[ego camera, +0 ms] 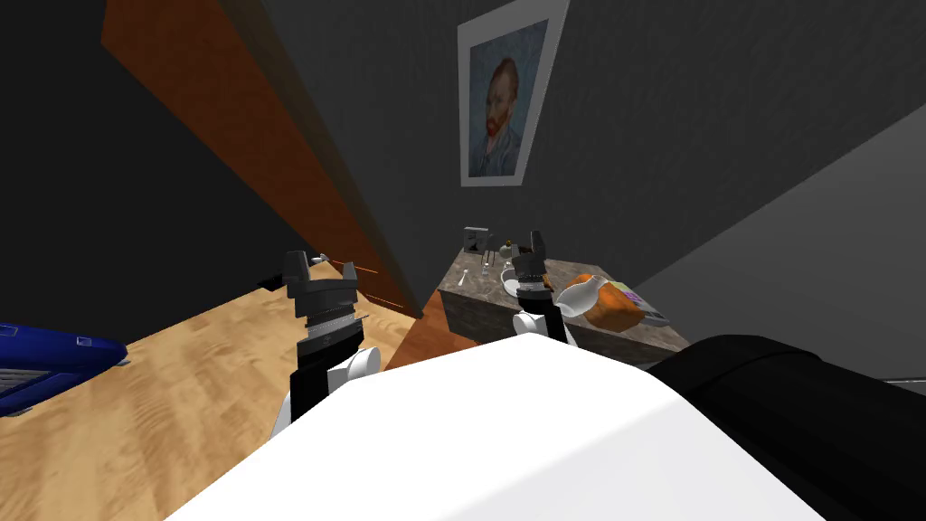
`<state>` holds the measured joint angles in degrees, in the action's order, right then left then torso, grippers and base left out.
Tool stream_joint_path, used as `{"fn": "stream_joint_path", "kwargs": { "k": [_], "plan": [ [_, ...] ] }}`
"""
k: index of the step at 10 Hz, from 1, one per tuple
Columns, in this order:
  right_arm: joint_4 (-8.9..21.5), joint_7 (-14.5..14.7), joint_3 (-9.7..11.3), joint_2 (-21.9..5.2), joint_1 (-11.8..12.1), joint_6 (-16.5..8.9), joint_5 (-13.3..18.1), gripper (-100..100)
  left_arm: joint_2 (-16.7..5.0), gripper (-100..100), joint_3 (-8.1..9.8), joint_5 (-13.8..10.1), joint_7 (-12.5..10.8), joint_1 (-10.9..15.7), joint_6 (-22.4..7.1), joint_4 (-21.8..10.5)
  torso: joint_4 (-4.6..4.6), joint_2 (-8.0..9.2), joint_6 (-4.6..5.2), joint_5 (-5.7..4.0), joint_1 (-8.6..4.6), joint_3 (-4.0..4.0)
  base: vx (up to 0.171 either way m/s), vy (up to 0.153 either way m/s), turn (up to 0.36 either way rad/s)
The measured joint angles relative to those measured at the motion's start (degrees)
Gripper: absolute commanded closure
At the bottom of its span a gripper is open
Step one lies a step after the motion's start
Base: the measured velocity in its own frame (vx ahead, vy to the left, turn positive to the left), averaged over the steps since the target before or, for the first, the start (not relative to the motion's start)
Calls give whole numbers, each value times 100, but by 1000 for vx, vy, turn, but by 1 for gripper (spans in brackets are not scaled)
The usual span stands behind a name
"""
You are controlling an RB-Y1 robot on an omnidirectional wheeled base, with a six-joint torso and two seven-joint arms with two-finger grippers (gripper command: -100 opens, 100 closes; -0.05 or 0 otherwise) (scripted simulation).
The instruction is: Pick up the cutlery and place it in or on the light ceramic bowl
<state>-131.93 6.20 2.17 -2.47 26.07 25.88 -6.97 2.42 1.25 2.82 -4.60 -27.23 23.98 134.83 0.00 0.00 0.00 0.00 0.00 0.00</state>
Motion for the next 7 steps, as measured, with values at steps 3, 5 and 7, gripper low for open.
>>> {"fn": "stream_joint_path", "kwargs": {
  "k": [3,5,7],
  "plan": [
    [176,-5,-150,-513,117,116,249,-100,0,0,0,0,0,1,0,0,5,22,-2,-1,-7,12,-58,-12,236],
    [348,-3,-248,-866,267,270,502,-100,0,0,0,0,0,1,0,0,6,25,-2,-2,-9,15,-55,-9,208],
    [490,-6,-331,-1175,298,348,669,-100,0,0,0,0,0,1,0,0,4,15,-2,-1,-5,9,-41,1,284]
  ]
}}
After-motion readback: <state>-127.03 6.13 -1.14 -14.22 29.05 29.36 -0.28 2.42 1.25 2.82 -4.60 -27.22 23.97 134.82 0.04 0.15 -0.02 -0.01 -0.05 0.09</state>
